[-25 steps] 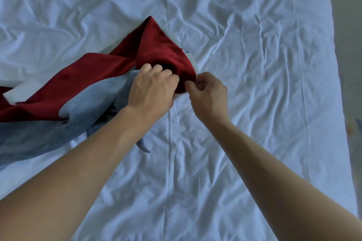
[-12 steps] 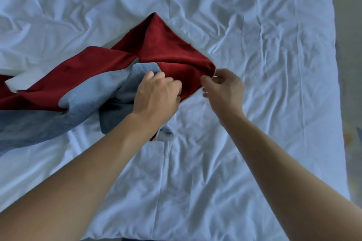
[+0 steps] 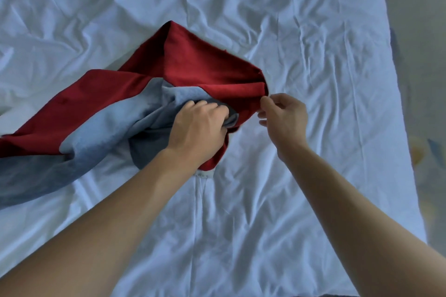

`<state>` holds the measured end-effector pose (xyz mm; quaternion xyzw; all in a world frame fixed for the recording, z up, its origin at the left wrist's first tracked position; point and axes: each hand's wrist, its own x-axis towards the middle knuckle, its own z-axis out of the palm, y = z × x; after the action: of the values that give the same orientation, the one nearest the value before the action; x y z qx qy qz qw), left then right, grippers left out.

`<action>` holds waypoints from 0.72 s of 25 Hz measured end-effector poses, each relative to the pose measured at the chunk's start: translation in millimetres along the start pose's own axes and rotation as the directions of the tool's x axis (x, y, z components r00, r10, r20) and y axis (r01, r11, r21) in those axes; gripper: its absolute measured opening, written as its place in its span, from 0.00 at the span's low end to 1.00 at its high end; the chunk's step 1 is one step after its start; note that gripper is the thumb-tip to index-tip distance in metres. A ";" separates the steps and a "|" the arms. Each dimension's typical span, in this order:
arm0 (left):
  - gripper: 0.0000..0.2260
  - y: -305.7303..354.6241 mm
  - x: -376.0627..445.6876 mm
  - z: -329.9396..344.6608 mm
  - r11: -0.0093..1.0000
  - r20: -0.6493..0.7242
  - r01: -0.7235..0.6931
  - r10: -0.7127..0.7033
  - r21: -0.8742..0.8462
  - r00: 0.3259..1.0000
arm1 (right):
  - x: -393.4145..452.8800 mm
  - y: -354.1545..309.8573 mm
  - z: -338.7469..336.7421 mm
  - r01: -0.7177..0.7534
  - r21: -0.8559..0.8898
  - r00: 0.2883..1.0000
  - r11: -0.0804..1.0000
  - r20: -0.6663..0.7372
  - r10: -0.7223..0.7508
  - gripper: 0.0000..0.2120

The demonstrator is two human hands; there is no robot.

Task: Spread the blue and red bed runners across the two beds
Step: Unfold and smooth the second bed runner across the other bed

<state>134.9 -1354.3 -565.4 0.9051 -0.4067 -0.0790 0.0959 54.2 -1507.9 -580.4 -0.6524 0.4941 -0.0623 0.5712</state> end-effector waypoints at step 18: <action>0.04 21.7 14.0 -2.7 0.991 0.021 -0.061 0.064 -0.119 0.998 | 21.4 23.4 -86.7 0.086 -0.573 0.893 0.815 -0.319 -0.318 0.10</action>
<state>129.1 -1378.6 -558.5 0.8836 -0.4305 -0.1111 0.1468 -4.4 -1579.2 -580.2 -0.8102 0.5233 -0.1133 0.2386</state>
